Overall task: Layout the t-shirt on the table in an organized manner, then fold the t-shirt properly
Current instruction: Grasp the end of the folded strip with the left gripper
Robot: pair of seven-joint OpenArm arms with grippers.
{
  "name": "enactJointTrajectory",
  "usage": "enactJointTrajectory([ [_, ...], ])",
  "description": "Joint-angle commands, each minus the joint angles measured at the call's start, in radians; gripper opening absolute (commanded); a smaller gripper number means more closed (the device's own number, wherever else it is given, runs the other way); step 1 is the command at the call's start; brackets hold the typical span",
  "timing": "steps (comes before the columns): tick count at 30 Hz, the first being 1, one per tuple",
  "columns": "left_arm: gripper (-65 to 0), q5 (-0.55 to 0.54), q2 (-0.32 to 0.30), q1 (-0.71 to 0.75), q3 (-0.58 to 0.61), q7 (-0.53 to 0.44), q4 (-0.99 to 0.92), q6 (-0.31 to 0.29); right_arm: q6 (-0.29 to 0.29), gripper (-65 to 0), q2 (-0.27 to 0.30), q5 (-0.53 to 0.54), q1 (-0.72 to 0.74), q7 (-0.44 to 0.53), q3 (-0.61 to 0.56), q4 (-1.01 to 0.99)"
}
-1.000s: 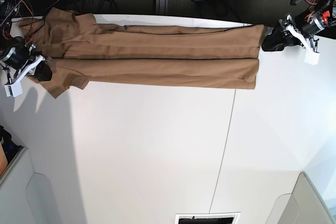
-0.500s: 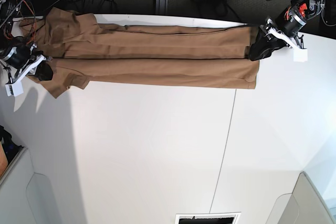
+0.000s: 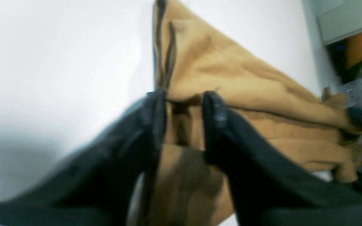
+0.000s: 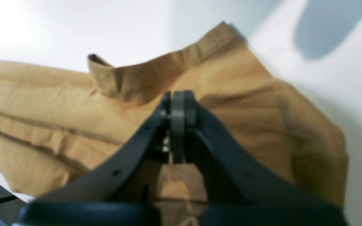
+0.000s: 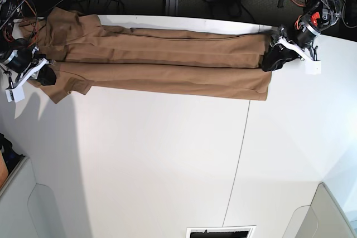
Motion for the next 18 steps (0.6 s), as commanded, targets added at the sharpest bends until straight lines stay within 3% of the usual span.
enactJointTrajectory([
  [1,-50.4,0.012,-0.008,-0.014,-0.002,0.008,0.008,0.005,0.003,-65.0,0.016,0.012,0.010,0.012,0.008,0.012],
  [5,-64.5,0.065,-0.008,-0.050,-0.003,0.008,0.008,0.005,0.003,-65.0,0.016,0.012,0.010,0.005,0.008,0.011],
  [18,-65.0,0.218,-0.038,-0.063,-0.008,0.013,0.057,0.005,0.003,-65.0,0.016,0.012,0.010,0.001,0.008,0.011],
])
